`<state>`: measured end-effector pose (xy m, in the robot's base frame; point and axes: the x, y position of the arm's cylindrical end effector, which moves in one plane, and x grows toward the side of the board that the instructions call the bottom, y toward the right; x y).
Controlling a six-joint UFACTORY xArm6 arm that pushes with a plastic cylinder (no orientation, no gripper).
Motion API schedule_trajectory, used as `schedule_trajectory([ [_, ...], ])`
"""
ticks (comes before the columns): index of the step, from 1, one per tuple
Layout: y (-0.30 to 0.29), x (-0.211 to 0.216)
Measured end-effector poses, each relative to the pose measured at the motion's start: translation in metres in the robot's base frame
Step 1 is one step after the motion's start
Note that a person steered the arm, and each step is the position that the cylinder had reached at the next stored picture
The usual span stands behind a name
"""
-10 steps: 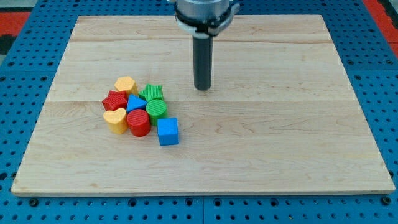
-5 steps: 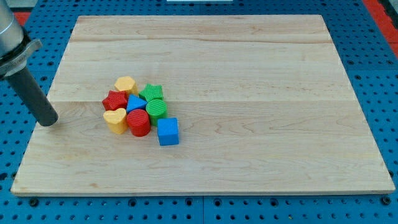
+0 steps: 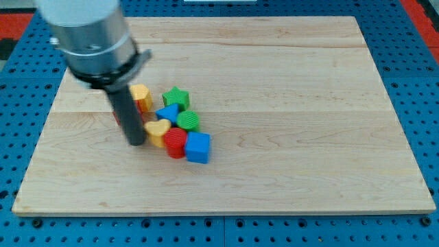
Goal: Separate the yellow heart and green circle from the group of blocks
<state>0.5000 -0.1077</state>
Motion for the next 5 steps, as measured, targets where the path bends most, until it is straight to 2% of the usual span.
schedule_trajectory([
  [1,0.056,0.0],
  [2,0.082,0.0],
  [3,0.075,0.0],
  [5,0.176,-0.011],
])
